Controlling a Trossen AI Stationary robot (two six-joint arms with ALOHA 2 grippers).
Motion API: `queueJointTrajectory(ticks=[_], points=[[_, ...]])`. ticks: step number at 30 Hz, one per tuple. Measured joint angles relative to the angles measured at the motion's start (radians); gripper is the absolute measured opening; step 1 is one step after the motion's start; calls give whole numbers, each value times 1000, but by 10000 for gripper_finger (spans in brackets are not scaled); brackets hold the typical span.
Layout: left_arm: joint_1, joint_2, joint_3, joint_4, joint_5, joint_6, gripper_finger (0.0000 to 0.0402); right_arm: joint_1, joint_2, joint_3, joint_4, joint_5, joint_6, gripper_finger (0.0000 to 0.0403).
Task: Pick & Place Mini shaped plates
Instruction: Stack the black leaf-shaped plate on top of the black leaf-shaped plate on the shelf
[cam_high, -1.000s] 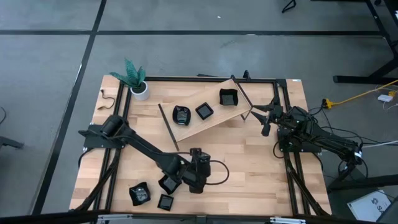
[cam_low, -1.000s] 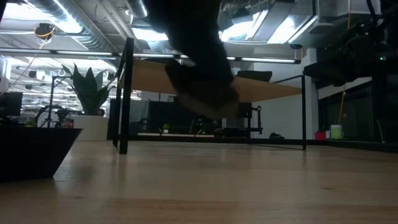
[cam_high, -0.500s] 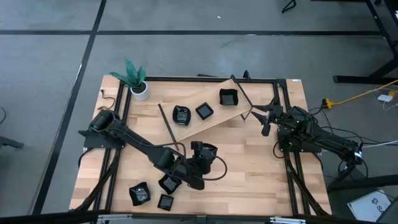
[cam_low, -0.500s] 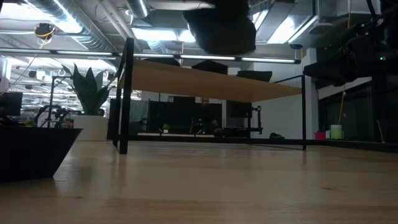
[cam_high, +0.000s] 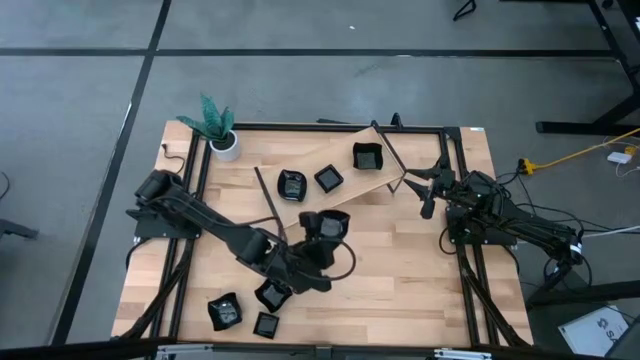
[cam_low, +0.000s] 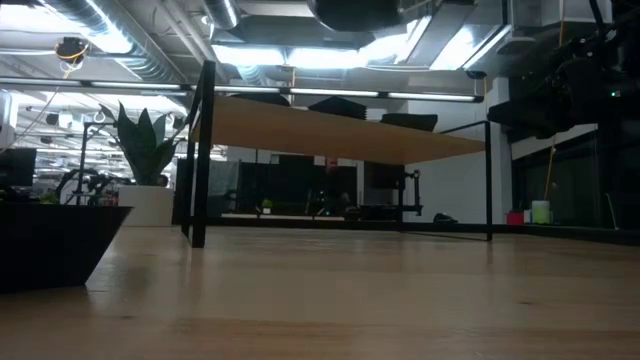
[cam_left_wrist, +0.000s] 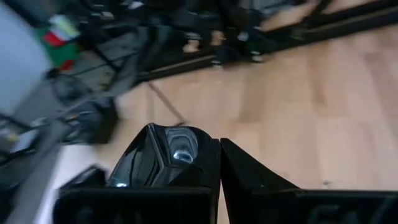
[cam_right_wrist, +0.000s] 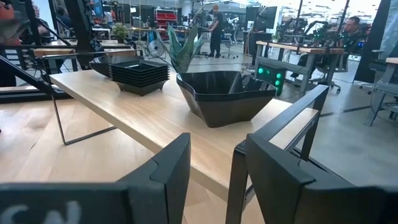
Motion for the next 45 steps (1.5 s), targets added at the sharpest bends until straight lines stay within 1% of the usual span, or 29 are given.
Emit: queueJointTrajectory(ticks=[3,9,15,18,20,24,26,28,32,36,37,39,43,45], points=[[0,-13,0,-2,-67,-17,2,0,0,0,0,0,0,154],[6,-21,0,-3,-138,-49,2,0,0,0,0,0,0,154],[29,-22,0,-26,-240,-146,2,0,0,0,0,0,0,154],[51,-22,0,-47,-255,-175,2,0,0,0,0,0,0,154],[69,-27,0,-59,-230,-159,2,0,0,0,0,0,0,154],[113,-62,0,-108,-72,-86,2,0,0,0,0,0,0,154],[137,-80,0,-139,-21,-69,2,0,0,0,0,0,0,154],[156,-98,0,-202,-15,-83,2,0,0,0,0,0,0,154],[173,-122,0,-344,-25,-158,2,0,0,0,0,0,0,154],[172,-132,0,-419,-2,-189,2,0,0,0,0,0,0,154],[172,-133,0,-430,0,-216,2,0,0,0,0,0,0,154],[171,-134,0,-459,-20,-319,2,0,0,0,0,0,0,154],[185,-129,0,-544,-103,-588,2,0,0,0,0,0,0,154],[197,-122,-1,-594,-126,-700,2,0,0,0,0,0,0,154]])
